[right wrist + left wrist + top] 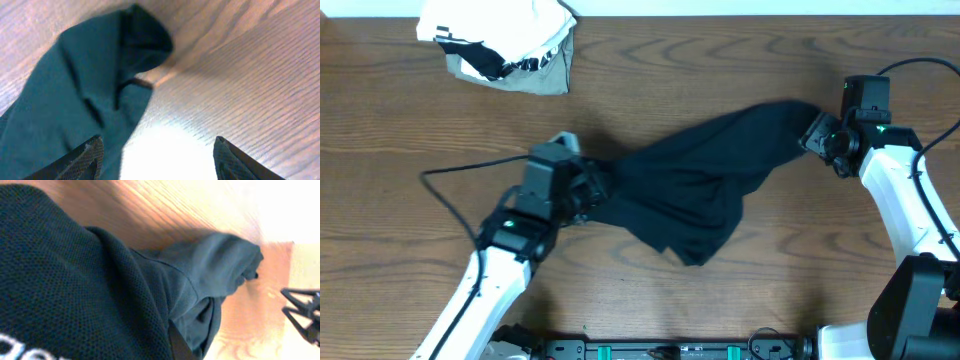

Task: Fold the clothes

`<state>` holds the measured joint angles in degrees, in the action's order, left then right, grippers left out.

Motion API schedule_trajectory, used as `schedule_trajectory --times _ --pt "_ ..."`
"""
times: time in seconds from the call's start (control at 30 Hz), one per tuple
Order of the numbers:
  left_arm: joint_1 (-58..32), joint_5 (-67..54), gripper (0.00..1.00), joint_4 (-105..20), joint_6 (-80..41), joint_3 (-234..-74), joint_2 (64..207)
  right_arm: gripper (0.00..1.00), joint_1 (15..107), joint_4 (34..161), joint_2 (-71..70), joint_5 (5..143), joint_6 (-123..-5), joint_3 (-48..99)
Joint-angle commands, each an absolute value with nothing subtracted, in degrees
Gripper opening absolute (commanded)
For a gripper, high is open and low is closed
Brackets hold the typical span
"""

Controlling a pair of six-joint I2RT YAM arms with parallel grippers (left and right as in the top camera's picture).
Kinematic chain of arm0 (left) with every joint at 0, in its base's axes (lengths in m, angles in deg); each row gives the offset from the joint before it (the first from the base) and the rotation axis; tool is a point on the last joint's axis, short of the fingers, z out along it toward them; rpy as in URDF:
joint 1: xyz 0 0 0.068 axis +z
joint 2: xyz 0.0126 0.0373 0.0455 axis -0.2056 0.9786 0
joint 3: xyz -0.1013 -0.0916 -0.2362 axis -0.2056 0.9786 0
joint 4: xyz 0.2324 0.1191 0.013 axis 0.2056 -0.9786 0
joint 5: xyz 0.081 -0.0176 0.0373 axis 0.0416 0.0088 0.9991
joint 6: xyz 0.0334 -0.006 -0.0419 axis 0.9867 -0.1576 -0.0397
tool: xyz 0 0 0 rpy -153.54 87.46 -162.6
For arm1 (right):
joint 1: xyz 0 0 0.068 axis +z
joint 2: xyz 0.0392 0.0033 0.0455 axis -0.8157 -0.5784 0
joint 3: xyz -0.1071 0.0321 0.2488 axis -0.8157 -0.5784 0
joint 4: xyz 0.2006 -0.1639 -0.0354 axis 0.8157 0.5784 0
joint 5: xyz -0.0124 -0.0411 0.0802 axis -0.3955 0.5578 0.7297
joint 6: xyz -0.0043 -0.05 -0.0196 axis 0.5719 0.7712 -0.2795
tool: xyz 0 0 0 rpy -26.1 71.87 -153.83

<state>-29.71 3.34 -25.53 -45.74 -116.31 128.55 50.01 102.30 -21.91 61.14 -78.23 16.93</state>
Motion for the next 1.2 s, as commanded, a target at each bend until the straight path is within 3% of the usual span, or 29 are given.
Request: schedule_trajectory --times 0.0,0.17,0.4,0.63,1.17 --pt "-24.9 4.5 0.06 -27.8 -40.6 -116.7 127.2 0.69 50.2 103.1 -22.1 65.0 -77.1 17.1" --pt "-19.5 4.5 0.07 -32.3 -40.2 -116.7 127.2 0.69 50.3 102.4 -22.1 73.2 -76.3 17.1" --pt "-18.6 4.5 0.07 -32.8 -39.1 -116.7 127.2 0.72 54.6 97.7 -23.5 82.8 -76.4 17.1" --pt "-18.6 4.7 0.11 -34.6 -37.3 -116.7 127.5 0.79 61.0 94.2 -29.3 79.6 -78.3 17.1" --pt "-18.6 5.1 0.11 -36.2 -35.3 -116.7 127.5 0.76 59.9 95.1 -35.3 66.8 -79.5 17.1"
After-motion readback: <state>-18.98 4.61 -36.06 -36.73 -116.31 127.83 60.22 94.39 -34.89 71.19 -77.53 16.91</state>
